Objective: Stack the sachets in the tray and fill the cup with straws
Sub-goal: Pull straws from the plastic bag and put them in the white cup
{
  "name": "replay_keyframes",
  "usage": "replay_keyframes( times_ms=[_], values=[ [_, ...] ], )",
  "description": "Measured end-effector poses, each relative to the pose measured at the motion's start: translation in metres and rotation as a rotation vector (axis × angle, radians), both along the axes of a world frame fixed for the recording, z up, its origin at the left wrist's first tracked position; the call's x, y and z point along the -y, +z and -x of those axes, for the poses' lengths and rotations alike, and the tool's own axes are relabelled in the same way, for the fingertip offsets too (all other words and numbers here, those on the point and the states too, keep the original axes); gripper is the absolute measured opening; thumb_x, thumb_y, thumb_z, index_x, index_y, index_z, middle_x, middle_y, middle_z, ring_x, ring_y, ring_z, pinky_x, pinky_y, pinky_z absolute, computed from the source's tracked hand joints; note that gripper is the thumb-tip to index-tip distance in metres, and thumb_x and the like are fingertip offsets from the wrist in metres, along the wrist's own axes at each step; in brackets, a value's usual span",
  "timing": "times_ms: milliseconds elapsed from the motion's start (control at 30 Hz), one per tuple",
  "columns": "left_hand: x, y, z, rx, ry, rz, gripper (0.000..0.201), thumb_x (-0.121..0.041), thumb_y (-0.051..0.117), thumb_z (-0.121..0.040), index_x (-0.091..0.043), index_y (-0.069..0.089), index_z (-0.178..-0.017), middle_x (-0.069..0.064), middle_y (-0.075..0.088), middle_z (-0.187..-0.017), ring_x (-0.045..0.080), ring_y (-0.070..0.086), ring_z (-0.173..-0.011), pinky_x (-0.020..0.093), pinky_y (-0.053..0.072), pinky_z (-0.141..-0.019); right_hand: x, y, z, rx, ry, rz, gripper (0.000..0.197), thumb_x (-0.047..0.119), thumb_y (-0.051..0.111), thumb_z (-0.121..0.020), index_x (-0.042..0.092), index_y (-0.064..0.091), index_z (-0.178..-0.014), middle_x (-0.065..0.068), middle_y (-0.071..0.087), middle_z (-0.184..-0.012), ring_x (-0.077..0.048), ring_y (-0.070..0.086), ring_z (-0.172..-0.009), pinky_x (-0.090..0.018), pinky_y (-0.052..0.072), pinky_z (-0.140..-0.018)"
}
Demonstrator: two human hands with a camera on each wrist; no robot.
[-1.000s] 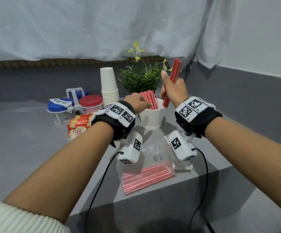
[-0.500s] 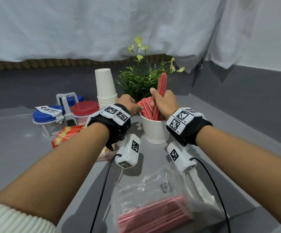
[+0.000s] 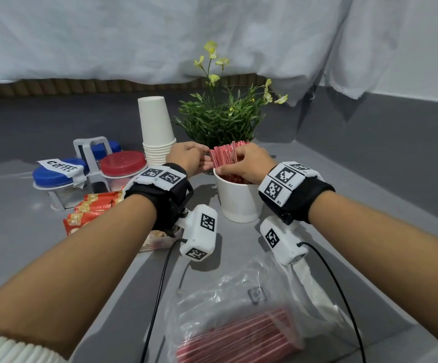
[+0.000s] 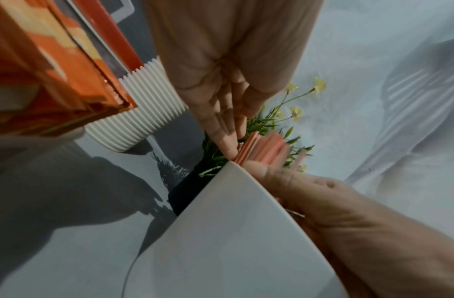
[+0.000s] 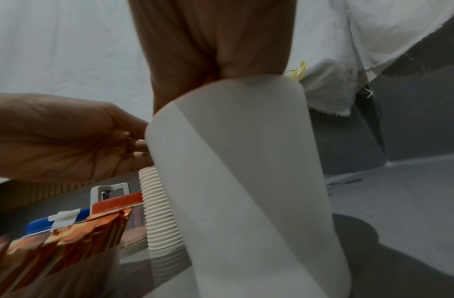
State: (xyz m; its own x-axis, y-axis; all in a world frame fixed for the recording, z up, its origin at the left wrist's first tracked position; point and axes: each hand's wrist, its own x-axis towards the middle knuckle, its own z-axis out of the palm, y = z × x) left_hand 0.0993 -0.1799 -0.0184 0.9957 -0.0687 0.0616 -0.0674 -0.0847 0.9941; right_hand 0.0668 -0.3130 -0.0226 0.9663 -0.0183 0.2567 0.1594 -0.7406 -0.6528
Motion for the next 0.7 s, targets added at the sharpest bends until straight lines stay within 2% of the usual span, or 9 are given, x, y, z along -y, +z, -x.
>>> replay_keyframes(
  times_ms=[133, 233, 300, 367, 467, 500, 567, 633, 700],
  values=[
    [-0.003, -0.003, 0.007, 0.052, -0.036, 0.019, 0.024, -0.009, 0.037, -0.098, -0.003, 0.06, -0.103, 0.01, 0.061, -0.077, 0.012, 0.059, -0.058, 0.013, 0.049, -0.05, 0.002, -0.001, 0.002, -0.011, -0.022, -0.046, 0.021, 0.018, 0.08, -0.068, 0.012, 0.06, -0.064, 0.002, 0.056, -0.063, -0.008, 0.05, -0.064, -0.022, 0.042, -0.059],
    [-0.005, -0.006, 0.011, 0.125, -0.072, -0.019, 0.027, -0.008, 0.048, -0.095, 0.002, 0.057, -0.118, 0.014, 0.061, -0.093, 0.001, 0.061, -0.051, 0.008, 0.05, -0.05, 0.001, -0.005, -0.002, -0.003, -0.068, -0.038, 0.024, 0.004, 0.075, -0.072, 0.016, 0.058, -0.061, -0.005, 0.063, -0.067, -0.017, 0.059, -0.08, -0.028, 0.053, -0.067],
    [-0.005, -0.007, 0.015, 0.179, -0.071, -0.078, 0.03, -0.002, 0.052, -0.091, 0.004, 0.056, -0.121, 0.015, 0.061, -0.098, 0.002, 0.063, -0.053, 0.006, 0.049, -0.048, 0.0, -0.007, -0.003, 0.032, -0.096, -0.122, 0.027, -0.003, 0.067, -0.077, 0.016, 0.057, -0.061, -0.011, 0.065, -0.068, -0.017, 0.065, -0.064, -0.025, 0.056, -0.061],
    [-0.005, -0.006, 0.017, 0.251, -0.027, -0.191, 0.03, -0.001, 0.056, -0.089, 0.004, 0.059, -0.119, 0.018, 0.065, -0.101, 0.014, 0.064, -0.071, 0.004, 0.048, -0.049, -0.001, -0.007, 0.001, 0.124, -0.135, -0.21, 0.025, -0.005, 0.058, -0.081, 0.013, 0.057, -0.064, -0.009, 0.062, -0.059, -0.012, 0.062, -0.047, -0.024, 0.056, -0.056],
    [-0.007, -0.004, 0.016, 0.337, 0.028, -0.329, 0.023, -0.007, 0.062, -0.087, 0.002, 0.067, -0.107, 0.019, 0.069, -0.097, 0.015, 0.062, -0.076, 0.004, 0.047, -0.048, 0.001, -0.008, 0.003, 0.317, -0.281, -0.181, 0.019, -0.004, 0.047, -0.082, 0.008, 0.062, -0.079, -0.01, 0.064, -0.079, -0.019, 0.057, -0.072, -0.027, 0.047, -0.07],
    [-0.007, -0.003, 0.015, 0.359, 0.046, -0.381, 0.021, -0.01, 0.063, -0.086, 0.0, 0.068, -0.103, 0.018, 0.07, -0.095, 0.014, 0.062, -0.076, 0.008, 0.05, -0.054, 0.002, -0.007, 0.004, 0.339, -0.328, -0.152, 0.019, -0.003, 0.047, -0.083, 0.006, 0.063, -0.088, -0.011, 0.062, -0.093, -0.016, 0.053, -0.081, -0.024, 0.041, -0.074],
    [-0.007, -0.002, 0.013, 0.404, 0.084, -0.478, 0.025, -0.017, 0.066, -0.085, -0.003, 0.069, -0.105, 0.015, 0.07, -0.101, 0.017, 0.064, -0.087, 0.023, 0.054, -0.08, 0.004, -0.005, 0.004, 0.29, -0.354, -0.106, 0.028, 0.0, 0.046, -0.087, 0.005, 0.058, -0.111, -0.012, 0.053, -0.119, -0.017, 0.05, -0.098, -0.023, 0.038, -0.084],
    [-0.005, -0.001, 0.015, 0.446, 0.06, -0.537, 0.036, -0.02, 0.063, -0.087, -0.008, 0.062, -0.12, 0.011, 0.066, -0.117, 0.021, 0.062, -0.108, 0.027, 0.045, -0.098, 0.002, -0.002, 0.007, 0.183, -0.32, -0.02, 0.041, 0.002, 0.044, -0.089, 0.006, 0.046, -0.129, -0.014, 0.046, -0.133, -0.026, 0.047, -0.118, -0.03, 0.034, -0.099],
    [-0.001, -0.003, 0.017, 0.482, -0.007, -0.62, 0.04, -0.023, 0.055, -0.092, -0.012, 0.054, -0.13, 0.008, 0.06, -0.129, 0.021, 0.056, -0.12, 0.029, 0.039, -0.106, 0.001, 0.003, 0.009, 0.102, -0.27, 0.062, 0.045, 0.005, 0.041, -0.091, 0.004, 0.038, -0.136, -0.017, 0.047, -0.136, -0.03, 0.043, -0.126, -0.034, 0.033, -0.104]
  ],
)
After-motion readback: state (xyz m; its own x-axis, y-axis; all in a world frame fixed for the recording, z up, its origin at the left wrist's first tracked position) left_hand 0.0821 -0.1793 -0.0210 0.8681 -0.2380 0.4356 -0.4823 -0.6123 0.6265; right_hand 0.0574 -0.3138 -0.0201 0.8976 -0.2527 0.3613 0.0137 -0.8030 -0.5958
